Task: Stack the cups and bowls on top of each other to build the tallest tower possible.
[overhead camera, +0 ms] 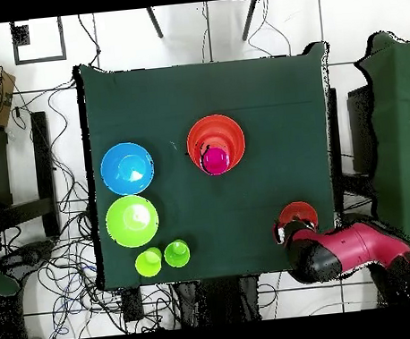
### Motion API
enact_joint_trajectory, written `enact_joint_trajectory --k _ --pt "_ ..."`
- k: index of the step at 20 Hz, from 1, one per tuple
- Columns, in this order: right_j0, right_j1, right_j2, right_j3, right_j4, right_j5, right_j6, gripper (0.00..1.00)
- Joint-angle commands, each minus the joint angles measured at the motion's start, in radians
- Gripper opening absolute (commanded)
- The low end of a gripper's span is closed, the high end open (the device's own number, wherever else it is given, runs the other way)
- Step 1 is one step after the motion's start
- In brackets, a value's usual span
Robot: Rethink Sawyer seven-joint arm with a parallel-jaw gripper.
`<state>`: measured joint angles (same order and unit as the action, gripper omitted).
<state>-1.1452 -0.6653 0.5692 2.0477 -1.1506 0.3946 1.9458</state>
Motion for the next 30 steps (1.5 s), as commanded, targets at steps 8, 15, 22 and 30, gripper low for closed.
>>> enact_joint_trajectory --k 8,15,22,30 --pt "0.078 0.088 -0.096 -0.04 -0.115 -0.115 0.01 1.0" --pt "0.115 0.142 -0.137 -0.095 -0.138 -0.155 0.027 1.0" --pt "0.166 0.18 -0.197 -0.134 -0.161 -0.212 0.068 1.0" --pt "0.193 0.186 -0.231 -0.164 -0.149 -0.248 0.047 0.0"
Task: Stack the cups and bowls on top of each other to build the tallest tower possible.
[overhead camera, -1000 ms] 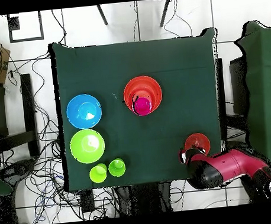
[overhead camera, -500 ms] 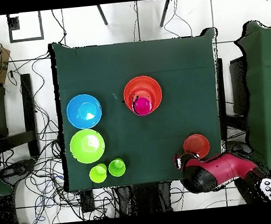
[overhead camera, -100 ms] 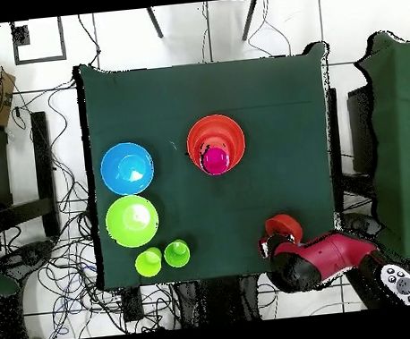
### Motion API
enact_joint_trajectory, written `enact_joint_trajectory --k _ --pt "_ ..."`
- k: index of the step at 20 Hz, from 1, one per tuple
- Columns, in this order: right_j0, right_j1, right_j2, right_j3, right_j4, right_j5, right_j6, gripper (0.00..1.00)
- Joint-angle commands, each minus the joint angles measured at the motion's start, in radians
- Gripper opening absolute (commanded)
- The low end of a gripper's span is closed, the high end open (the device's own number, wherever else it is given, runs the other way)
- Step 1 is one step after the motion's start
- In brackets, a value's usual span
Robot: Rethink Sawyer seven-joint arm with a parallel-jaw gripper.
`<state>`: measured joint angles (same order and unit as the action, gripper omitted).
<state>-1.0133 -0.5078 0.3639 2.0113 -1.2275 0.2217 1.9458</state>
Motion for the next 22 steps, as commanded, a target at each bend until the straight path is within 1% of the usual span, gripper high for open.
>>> enact_joint_trajectory --k 1,2,4,11,13,18,20,22 --pt "0.07 0.024 -0.034 -0.129 -0.074 -0.08 0.056 0.0" --pt "0.046 0.021 -0.012 -0.114 -0.051 -0.062 0.024 0.0" --pt "0.025 0.015 0.014 -0.099 -0.027 -0.034 -0.018 0.0" --pt "-0.008 -0.028 0.034 -0.057 0.009 -0.002 -0.05 0.0" --pt "-0.018 -0.057 0.046 -0.036 0.028 0.015 -0.065 0.0" --pt "-0.054 -0.156 0.092 0.035 0.106 0.074 -0.125 0.0" --pt "-0.061 -0.155 0.102 0.039 0.119 0.084 -0.136 0.0" --pt "-0.06 -0.137 0.097 0.034 0.109 0.074 -0.132 0.0"
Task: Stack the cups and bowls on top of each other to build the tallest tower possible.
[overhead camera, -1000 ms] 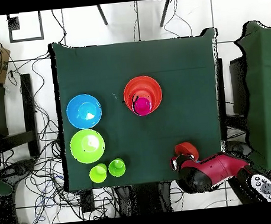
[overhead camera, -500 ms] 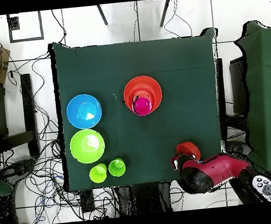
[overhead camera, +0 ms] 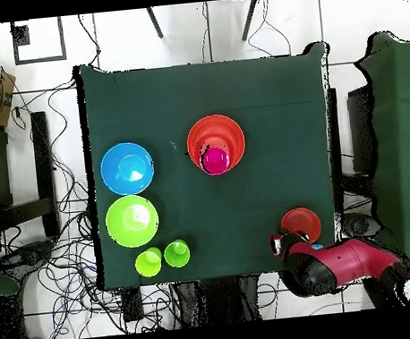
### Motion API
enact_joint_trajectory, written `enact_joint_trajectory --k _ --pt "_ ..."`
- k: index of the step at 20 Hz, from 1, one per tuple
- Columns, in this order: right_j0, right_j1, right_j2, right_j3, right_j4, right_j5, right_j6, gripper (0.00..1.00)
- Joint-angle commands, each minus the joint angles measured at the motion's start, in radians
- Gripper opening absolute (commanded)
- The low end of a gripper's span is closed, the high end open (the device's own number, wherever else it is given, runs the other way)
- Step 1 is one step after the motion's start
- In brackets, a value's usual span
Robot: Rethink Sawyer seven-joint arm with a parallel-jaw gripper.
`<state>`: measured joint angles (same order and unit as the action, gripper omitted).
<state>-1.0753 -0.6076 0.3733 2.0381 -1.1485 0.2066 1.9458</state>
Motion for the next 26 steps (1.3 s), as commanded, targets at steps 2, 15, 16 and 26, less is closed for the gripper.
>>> enact_joint_trajectory --k 2,15,16,26 --pt "0.011 -0.022 0.087 -0.007 0.032 0.089 -0.127 0.0" --pt "0.015 -0.007 0.075 -0.013 0.014 0.066 -0.109 0.0" --pt "0.014 -0.01 0.075 -0.01 0.014 0.065 -0.109 0.0" --pt "0.008 -0.021 0.082 -0.01 0.007 0.052 -0.113 1.0"
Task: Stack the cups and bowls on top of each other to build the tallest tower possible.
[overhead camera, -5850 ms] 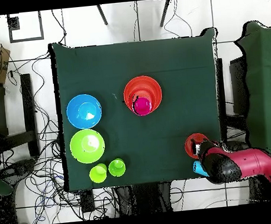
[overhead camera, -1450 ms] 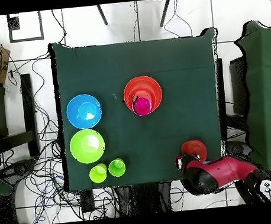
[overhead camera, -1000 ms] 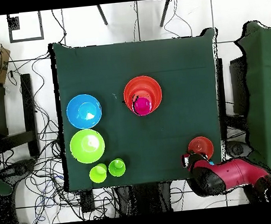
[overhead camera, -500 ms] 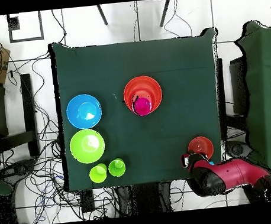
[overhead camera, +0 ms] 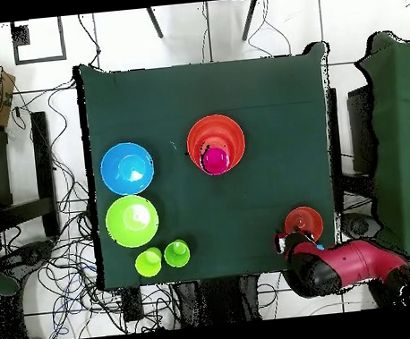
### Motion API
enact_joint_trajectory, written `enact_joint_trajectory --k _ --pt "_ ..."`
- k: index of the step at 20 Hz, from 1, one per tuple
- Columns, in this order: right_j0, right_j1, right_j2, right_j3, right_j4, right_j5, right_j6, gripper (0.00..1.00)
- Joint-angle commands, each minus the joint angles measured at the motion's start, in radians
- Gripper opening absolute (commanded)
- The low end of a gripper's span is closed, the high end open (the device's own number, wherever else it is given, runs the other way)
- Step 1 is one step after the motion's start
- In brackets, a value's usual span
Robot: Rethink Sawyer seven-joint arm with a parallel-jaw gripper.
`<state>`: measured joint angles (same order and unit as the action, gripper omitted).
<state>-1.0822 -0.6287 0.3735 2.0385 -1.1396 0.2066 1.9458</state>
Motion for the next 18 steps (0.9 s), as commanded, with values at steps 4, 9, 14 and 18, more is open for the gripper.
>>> enact_joint_trajectory --k 4,9,14,18 --pt "0.008 0.024 0.081 -0.032 -0.011 0.058 -0.126 1.0" --pt "0.011 0.079 0.07 -0.068 -0.042 0.04 -0.12 1.0" --pt "0.02 0.089 0.065 -0.088 -0.049 0.037 -0.116 1.0" --pt "0.036 0.112 0.046 -0.106 -0.069 0.02 -0.096 1.0"
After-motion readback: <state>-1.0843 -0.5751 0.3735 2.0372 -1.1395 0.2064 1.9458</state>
